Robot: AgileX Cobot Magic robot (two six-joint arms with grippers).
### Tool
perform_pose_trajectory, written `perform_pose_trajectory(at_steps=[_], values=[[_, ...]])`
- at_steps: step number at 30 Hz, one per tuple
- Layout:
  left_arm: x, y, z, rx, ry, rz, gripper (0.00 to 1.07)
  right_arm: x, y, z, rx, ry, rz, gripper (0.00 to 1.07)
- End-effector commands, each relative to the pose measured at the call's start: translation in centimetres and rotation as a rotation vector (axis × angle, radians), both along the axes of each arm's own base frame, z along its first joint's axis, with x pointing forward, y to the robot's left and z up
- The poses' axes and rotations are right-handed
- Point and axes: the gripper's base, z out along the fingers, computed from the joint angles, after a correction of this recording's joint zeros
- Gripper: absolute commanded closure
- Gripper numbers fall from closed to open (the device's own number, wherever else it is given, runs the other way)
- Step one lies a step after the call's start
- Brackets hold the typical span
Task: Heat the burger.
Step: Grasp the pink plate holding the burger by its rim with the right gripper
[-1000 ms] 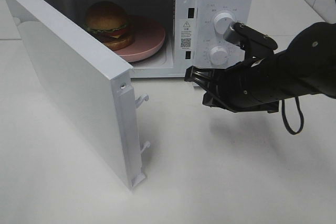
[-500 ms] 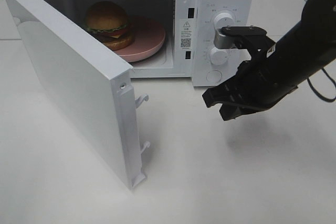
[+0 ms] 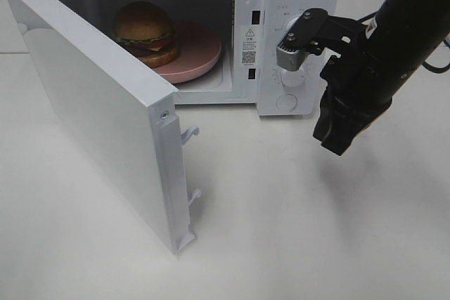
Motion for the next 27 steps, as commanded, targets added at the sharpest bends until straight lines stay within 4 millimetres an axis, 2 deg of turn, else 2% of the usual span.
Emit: perform_pose_trajectory(at_steps=[1,2,3,5,8,10,16,18,20,21,24,26,27], values=[[0.0,0.0,-0.1,-0.001,-0.006,0.0,0.06,0.1,0.0,0.5,-0.056,-0.074,0.309,1.05],[0.0,0.0,-0.1,-0.001,-0.006,0.0,0.06,0.2,-0.1,0.6,-0.076,-0.095,0.38,1.05],[0.0,0.0,-0.1,-0.001,-0.006,0.0,0.06,0.2,-0.1,0.6,-0.076,-0.095,0.38,1.05],[0.0,0.0,-0.1,-0.001,-0.006,0.0,0.06,0.5,-0.3,0.6,-0.146,-0.152,0.583,1.03],[0.0,0.0,-0.1,-0.001,-0.006,0.0,0.06,0.6,-0.3,0.6,-0.162,-0.167,0.624,1.01],[0.0,0.0,-0.1,-0.001,-0.006,0.0,0.06,0.9,-0.3,0.7,-0.195,-0.217,0.71,0.96],[0.0,0.0,-0.1,-0.001,-0.006,0.0,0.06,0.9,0.3,0.8,-0.225,-0.265,0.768,0.9],[0.0,0.0,-0.1,-0.001,-0.006,0.0,0.06,1.0,1.3,1.0,-0.306,-0.34,0.859,0.8],[0.0,0.0,-0.1,-0.001,-0.006,0.0,0.06,1.0,1.6,1.1,-0.313,-0.367,0.871,0.76],[0.0,0.0,-0.1,-0.001,-0.006,0.0,0.06,1.1,2.3,1.3,-0.301,-0.418,0.868,0.68],[0.0,0.0,-0.1,-0.001,-0.006,0.0,0.06,1.1,3.1,1.5,-0.277,-0.467,0.841,0.64],[0.0,0.0,-0.1,-0.001,-0.006,0.0,0.06,0.9,4.0,1.7,-0.24,-0.505,0.796,0.39],[0.0,0.0,-0.1,-0.001,-0.006,0.0,0.06,0.9,4.0,1.7,-0.24,-0.505,0.796,0.39]])
